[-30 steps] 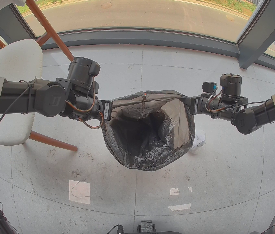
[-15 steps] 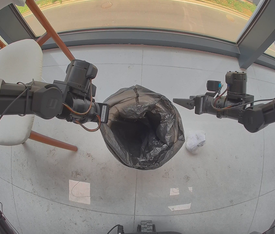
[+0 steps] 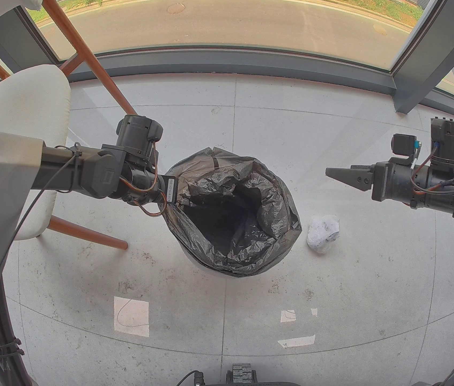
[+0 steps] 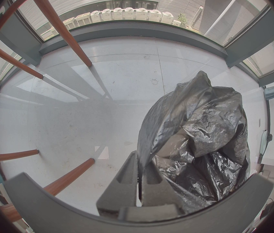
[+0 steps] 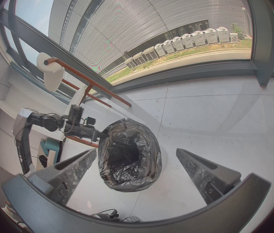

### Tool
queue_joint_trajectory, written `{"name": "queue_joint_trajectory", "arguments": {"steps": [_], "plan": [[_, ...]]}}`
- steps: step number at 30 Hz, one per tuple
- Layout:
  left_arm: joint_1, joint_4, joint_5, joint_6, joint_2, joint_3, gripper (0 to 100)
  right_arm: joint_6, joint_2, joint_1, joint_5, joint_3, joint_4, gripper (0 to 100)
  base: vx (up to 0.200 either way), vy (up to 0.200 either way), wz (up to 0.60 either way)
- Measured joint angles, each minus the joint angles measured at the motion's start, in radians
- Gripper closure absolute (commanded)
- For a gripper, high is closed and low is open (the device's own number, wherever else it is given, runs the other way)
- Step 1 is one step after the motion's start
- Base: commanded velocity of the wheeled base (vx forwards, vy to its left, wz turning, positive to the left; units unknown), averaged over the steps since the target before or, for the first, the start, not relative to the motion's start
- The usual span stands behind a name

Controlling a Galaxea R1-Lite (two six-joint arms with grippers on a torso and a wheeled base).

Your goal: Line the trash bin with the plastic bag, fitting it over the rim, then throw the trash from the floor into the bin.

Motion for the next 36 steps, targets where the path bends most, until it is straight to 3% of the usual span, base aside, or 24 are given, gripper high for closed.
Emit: {"name": "queue_joint_trajectory", "arguments": {"steps": [4,14,15,19,26,32,36], "plan": [[-0.015,-0.007,0.000,0.000,0.012,0.049,100,0.000,-0.053,-0.005,0.000,0.042,0.000,0,0.000,0.000,0.00],[-0.045,-0.088,0.002,0.033,-0.080,0.351,100,0.001,-0.104,-0.014,-0.001,0.080,-0.006,0,0.000,0.000,0.00],[-0.047,-0.126,0.002,0.050,-0.095,0.390,0,0.001,-0.107,-0.014,-0.001,0.085,-0.007,0,0.000,0.000,0.00],[-0.043,-0.177,0.001,0.122,-0.130,0.459,0,0.001,-0.118,-0.015,-0.001,0.117,-0.009,0,0.000,0.000,0.00],[-0.065,-0.181,0.002,0.136,-0.204,0.504,0,0.029,-0.137,-0.010,-0.004,0.160,-0.007,0,0.000,0.000,0.00],[-0.192,-0.179,-0.005,0.114,-0.279,0.574,0,0.119,-0.144,-0.010,-0.032,0.188,-0.002,0,0.000,0.000,0.00],[-0.257,-0.183,-0.008,0.073,-0.309,0.596,0,0.172,-0.144,-0.032,-0.117,0.202,-0.001,0,0.000,0.000,0.00]]}}
